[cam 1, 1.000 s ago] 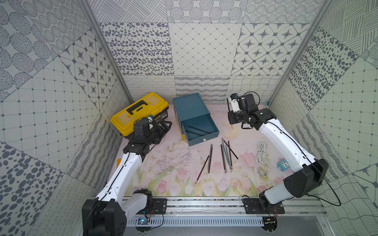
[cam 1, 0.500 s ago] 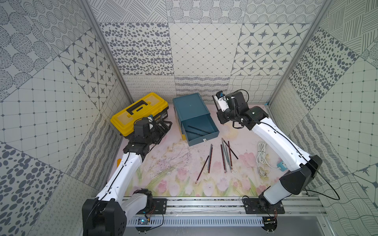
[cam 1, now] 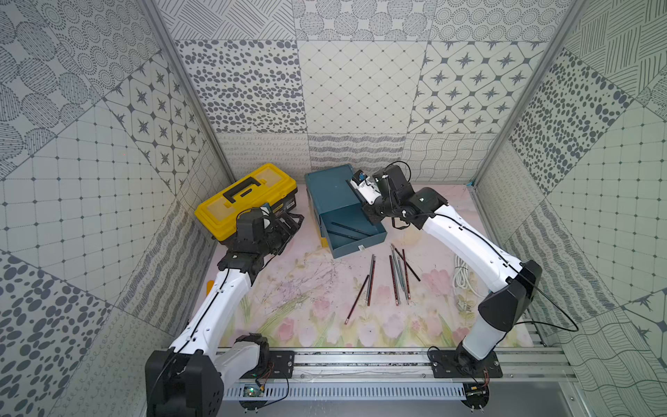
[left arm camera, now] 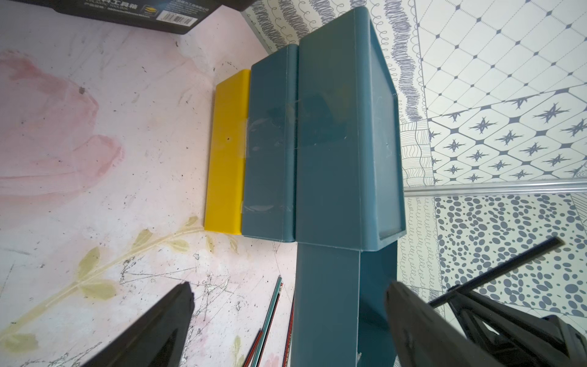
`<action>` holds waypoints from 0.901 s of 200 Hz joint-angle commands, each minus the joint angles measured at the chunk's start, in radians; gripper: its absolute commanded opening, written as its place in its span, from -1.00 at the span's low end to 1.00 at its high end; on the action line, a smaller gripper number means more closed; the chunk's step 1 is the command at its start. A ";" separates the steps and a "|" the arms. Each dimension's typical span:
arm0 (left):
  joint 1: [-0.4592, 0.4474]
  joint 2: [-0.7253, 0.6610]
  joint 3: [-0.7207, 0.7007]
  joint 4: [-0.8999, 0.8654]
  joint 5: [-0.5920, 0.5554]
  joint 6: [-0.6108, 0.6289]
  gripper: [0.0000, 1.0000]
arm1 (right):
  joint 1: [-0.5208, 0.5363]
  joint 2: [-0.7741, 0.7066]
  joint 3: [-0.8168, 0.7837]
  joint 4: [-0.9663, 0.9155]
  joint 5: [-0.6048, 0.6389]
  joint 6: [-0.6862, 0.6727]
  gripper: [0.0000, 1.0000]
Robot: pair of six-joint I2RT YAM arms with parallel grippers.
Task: Please place the pencils in the drawer according to their color
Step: Place the pencil in the drawer.
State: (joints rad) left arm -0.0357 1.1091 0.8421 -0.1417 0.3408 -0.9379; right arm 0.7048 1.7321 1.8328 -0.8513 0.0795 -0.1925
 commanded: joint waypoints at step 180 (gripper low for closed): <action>0.007 -0.008 0.007 0.007 0.016 0.022 0.99 | 0.026 0.133 0.076 -0.118 -0.125 -0.137 -0.53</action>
State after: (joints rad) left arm -0.0357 1.1076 0.8352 -0.1425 0.3408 -0.9386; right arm 0.7185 1.8565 1.8721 -0.9749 -0.0578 -0.3237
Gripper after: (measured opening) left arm 0.993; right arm 0.197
